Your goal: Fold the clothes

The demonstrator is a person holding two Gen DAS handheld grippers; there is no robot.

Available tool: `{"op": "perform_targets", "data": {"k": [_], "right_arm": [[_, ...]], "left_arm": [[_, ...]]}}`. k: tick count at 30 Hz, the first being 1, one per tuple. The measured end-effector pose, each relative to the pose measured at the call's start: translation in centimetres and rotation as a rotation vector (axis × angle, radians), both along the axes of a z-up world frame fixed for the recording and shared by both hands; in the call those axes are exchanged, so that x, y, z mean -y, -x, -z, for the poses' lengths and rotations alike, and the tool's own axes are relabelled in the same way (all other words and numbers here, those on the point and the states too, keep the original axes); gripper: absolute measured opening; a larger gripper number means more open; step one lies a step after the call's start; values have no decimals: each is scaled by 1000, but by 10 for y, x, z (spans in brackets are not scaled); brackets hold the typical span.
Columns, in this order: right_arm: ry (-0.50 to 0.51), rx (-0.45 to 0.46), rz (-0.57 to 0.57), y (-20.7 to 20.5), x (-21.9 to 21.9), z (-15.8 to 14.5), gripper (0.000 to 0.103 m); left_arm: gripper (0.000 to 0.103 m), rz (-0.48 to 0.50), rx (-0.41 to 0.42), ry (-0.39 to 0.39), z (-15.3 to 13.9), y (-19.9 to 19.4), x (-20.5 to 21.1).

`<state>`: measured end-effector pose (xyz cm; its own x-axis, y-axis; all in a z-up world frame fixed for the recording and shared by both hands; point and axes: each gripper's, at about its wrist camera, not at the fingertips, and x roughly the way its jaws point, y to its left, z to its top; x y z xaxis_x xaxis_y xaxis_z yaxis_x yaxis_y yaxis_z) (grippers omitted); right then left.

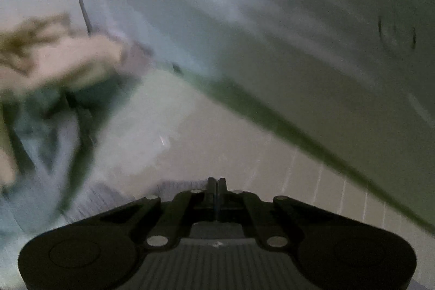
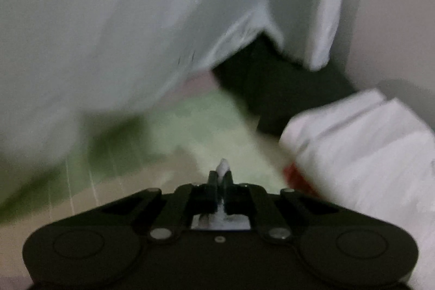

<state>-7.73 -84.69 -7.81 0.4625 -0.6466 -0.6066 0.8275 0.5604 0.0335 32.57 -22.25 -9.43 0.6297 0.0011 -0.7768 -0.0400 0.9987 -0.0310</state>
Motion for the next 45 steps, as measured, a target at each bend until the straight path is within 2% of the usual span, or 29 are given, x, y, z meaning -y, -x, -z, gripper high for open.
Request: {"op": "perform_targets", "data": {"k": [3,6,7,8,9,10,12,13,15,19,25,28,30,32,34,38,39,41,43,44,45], "right_arm": [[35,79,19,-8,16,-25,3],[41,160,11,-32,36,-41,6],[39,179,-7,-42,41,-42,9],[34,173,-8,-52,43,-43,31],[27,153,7,-59,44,-43,53],[23,150,19,-60,42,-42,58],[17,175,37,-51,30,-38,68],[-3,174,51,-45,25,-33,69],[-67,136,89,-32,13,-17,70],[-132,23,175,-11,-11,14,70],[-216,-1,215,1,-19,37,67],[-236,-2,187,-4,-18,41,41],[-242,-11,134,-11,-13,42,5],[-212,-8,73,-17,-9,30,4],[-151,33,29,-18,-7,6,3],[-47,270,78,8,-1,-63,3],[-33,252,91,11,2,-63,3],[-35,124,99,10,13,-50,4],[-129,31,138,13,26,-25,4],[-171,2,162,17,29,-13,6],[-193,-35,185,20,30,-4,16]], "left_arm": [[0,-7,54,-18,-14,-9,-9],[1,-38,55,16,-13,-17,-15],[6,-49,47,34,-12,-18,-16],[8,-59,38,51,-10,-19,-18],[26,-63,35,52,-11,-17,-17],[51,-57,38,48,-11,-12,-15],[77,-38,47,34,-13,-1,-10],[78,-23,53,25,-14,5,-6],[78,34,21,12,-9,18,3],[79,115,-39,0,1,49,23],[80,204,-139,15,22,93,43],[80,239,-173,11,30,109,49],[80,255,-194,1,36,116,52],[80,269,-209,-10,40,122,53],[80,279,-217,-21,43,125,52],[84,302,-215,-48,44,130,55],[85,308,-214,-55,44,131,56],[87,317,-214,-66,45,132,58],[87,320,-222,-67,45,130,57],[87,321,-225,-67,45,129,56],[87,322,-229,-67,44,129,55]]}}
